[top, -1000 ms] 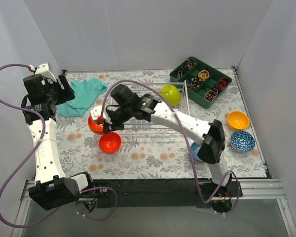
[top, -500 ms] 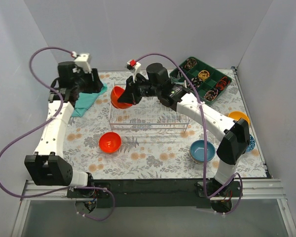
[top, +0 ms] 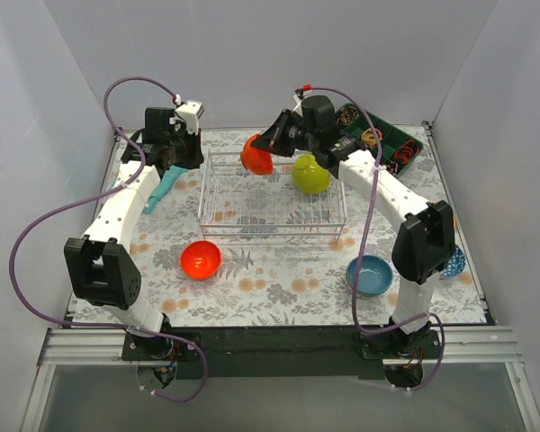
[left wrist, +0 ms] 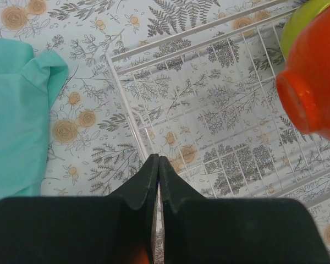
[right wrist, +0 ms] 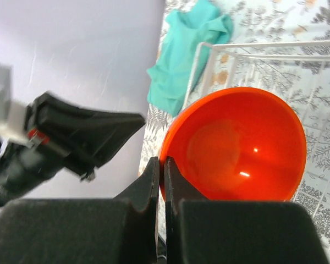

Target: Load the bowls into the dish rack

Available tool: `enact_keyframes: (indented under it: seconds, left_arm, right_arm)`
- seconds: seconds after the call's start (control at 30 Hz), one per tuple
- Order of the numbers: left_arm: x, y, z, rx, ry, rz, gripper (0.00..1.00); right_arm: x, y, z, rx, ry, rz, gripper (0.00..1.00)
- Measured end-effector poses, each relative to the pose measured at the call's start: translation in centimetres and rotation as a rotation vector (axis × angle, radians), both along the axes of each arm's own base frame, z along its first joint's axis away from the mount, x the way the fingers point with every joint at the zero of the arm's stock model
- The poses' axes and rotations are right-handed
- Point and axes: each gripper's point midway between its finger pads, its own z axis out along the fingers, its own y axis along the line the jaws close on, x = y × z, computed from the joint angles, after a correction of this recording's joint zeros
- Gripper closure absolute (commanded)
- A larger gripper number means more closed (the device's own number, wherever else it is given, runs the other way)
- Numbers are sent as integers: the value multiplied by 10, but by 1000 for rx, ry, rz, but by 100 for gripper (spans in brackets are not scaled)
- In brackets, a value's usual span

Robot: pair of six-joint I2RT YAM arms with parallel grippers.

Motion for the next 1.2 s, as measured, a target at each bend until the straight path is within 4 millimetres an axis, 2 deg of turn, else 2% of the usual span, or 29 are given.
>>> enact_keyframes:
  seconds: [0.13,0.27,0.37,0.47,0.67,0.8,0.87,1.1,1.2]
  left_arm:
    - [3,-6,-5,3,14,-11,100]
    - [1,-19,-8,5,21,-40,100]
    - [2,-30,-10,3,24,-61,100]
    - [7,-42,-8,0,16,-81,100]
    - [7,-58,-8,2,11,-116,100]
    - [5,-68,-17,12,27,-138,100]
    - [4,-74,-22,17,39,-151,100]
    - [-6,-94,-33,37,60,-199,100]
    - [-9,-100,-34,45,60,-213,100]
  right_arm:
    - [30,4,-29,-8,132,-80,99]
    - [67,12,-33,3,139,-178,99]
    - [71,7,-35,9,173,-237,99]
    - [57,-4,-45,1,209,-233,99]
    - [-7,-36,-99,-8,326,-150,99]
    - [-28,-36,-120,62,309,-47,99]
    - [-34,-30,-118,112,280,13,99]
    - [-38,-15,-66,294,107,140,99]
    - [-39,-16,-61,329,91,145,99]
